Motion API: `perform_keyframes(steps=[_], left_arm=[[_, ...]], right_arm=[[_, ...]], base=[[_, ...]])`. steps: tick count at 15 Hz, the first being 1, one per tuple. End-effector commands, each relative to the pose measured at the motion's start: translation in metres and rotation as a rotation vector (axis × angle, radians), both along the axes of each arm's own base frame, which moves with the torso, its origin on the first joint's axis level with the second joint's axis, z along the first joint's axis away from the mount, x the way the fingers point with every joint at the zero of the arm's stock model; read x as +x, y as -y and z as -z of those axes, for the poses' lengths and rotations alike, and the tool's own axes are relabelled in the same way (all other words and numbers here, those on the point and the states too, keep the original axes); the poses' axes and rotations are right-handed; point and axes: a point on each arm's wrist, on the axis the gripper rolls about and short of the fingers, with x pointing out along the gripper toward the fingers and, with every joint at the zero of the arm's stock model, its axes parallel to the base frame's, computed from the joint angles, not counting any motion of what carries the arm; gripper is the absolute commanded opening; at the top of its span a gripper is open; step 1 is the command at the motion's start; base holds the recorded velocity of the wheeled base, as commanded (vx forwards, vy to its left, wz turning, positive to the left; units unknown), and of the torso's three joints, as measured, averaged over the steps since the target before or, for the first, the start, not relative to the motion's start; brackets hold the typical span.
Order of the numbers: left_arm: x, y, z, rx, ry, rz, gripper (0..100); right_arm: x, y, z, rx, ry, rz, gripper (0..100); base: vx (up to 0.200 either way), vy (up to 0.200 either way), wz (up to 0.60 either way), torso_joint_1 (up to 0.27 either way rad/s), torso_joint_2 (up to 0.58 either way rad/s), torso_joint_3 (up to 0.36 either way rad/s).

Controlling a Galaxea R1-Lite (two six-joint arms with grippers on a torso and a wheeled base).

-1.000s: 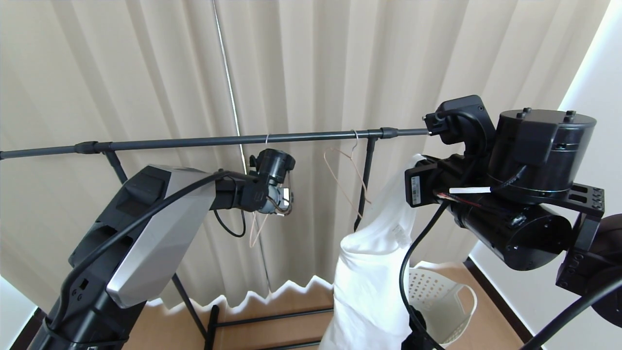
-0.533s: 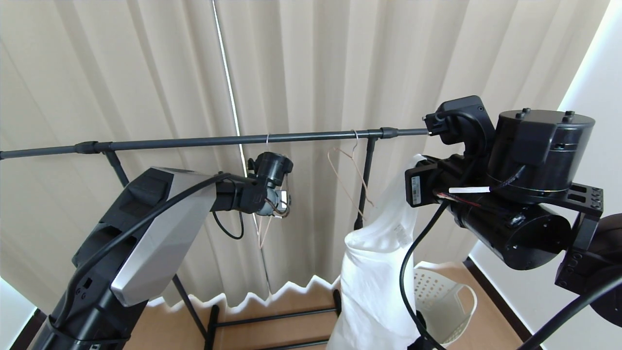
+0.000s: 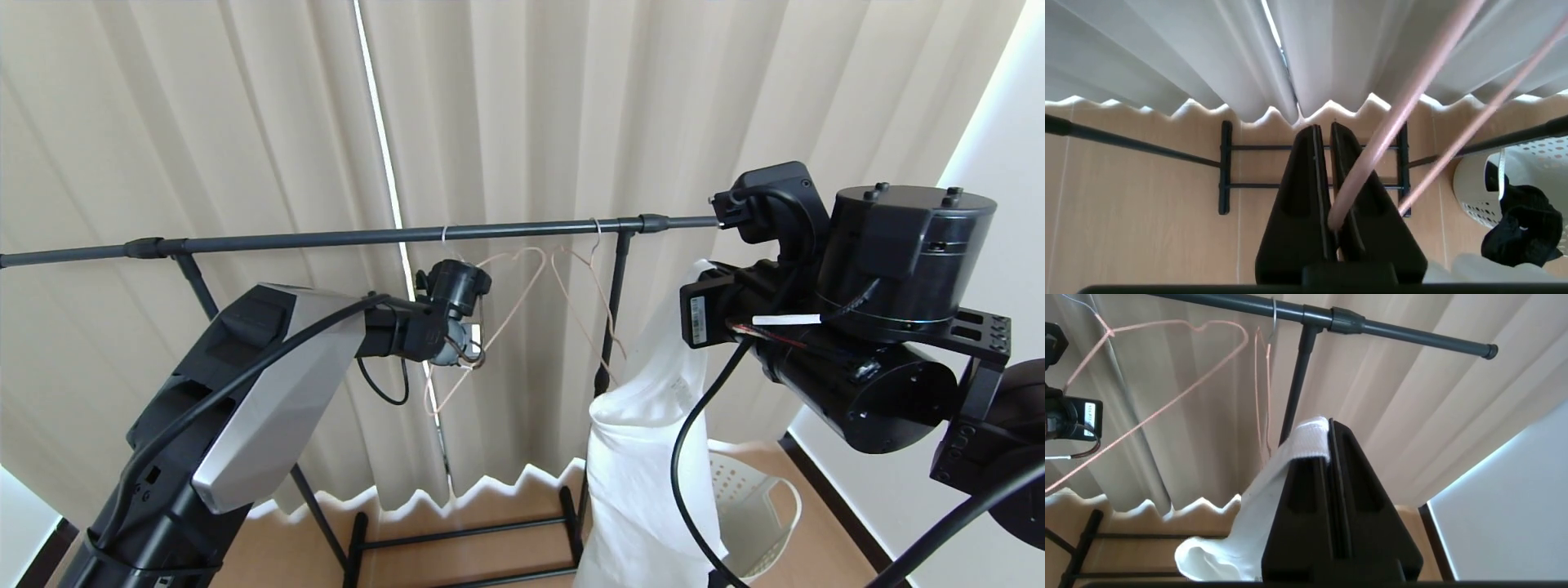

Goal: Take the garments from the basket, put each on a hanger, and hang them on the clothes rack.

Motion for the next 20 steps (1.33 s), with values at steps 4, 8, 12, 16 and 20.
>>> perform_keyframes(steps=[4, 8, 12, 16, 20], left_arm=[[-0.003, -0.002, -0.023, -0.016, 0.043, -0.012, 0], [-0.015, 0.003, -0.049, -0.03, 0.077, 0.008, 0], [-0.025, 0.004, -0.053, -0.025, 0.062, 0.016, 0], [-0.04, -0.004, -0.064, -0.019, 0.047, 0.015, 0], [-0.061, -0.013, -0.065, -0.006, 0.051, 0.028, 0]], right_arm=[[0.001, -0.001, 0.001, -0.003, -0.003, 0.0, 0], [0.0, 0.0, 0.0, 0.0, 0.001, 0.0, 0], [0.0, 0.0, 0.0, 0.0, 0.001, 0.0, 0], [0.0, 0.0, 0.0, 0.0, 0.001, 0.002, 0], [0.009, 0.007, 0.001, 0.0, -0.002, 0.034, 0]], base=[[0.0, 0.0, 0.0, 0.0, 0.0, 0.0], [0.0, 0.0, 0.0, 0.0, 0.0, 0.0], [0.0, 0.0, 0.0, 0.0, 0.0, 0.0], [0.0, 0.0, 0.0, 0.0, 0.0, 0.0], [0.0, 0.0, 0.0, 0.0, 0.0, 0.0]])
